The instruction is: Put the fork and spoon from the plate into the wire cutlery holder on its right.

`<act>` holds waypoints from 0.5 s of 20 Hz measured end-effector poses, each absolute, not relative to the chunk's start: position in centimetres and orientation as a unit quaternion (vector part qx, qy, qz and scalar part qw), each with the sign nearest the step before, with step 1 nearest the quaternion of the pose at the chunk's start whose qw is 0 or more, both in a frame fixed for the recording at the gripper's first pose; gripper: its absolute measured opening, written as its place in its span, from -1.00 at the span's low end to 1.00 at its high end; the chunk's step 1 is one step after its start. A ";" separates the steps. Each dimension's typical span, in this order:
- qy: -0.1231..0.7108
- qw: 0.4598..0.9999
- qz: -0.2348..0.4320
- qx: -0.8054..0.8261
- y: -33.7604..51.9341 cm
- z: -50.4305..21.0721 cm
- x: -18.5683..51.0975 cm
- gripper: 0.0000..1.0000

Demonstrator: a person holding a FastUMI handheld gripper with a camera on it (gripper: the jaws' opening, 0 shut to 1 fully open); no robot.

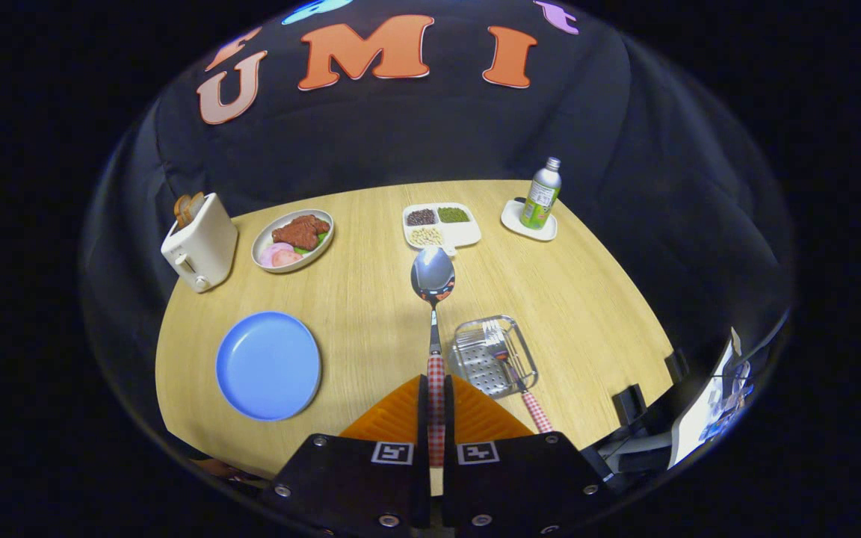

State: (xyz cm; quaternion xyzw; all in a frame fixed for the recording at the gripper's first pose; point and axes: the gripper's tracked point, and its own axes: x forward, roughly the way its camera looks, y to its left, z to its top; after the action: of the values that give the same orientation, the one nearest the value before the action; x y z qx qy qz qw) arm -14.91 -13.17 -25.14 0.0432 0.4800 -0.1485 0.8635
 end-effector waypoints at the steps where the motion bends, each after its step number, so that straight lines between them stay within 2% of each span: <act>1: 0.491 0.858 -0.148 0.043 -13.7 -25.2 -15.4 -0.86; 10: 0.584 0.806 -0.099 0.021 -16.1 -27.0 -18.9 -0.86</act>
State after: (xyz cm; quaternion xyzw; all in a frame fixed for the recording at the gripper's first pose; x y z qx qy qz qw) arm -18.86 -16.14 -27.01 0.0207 0.5839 -0.0988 0.8056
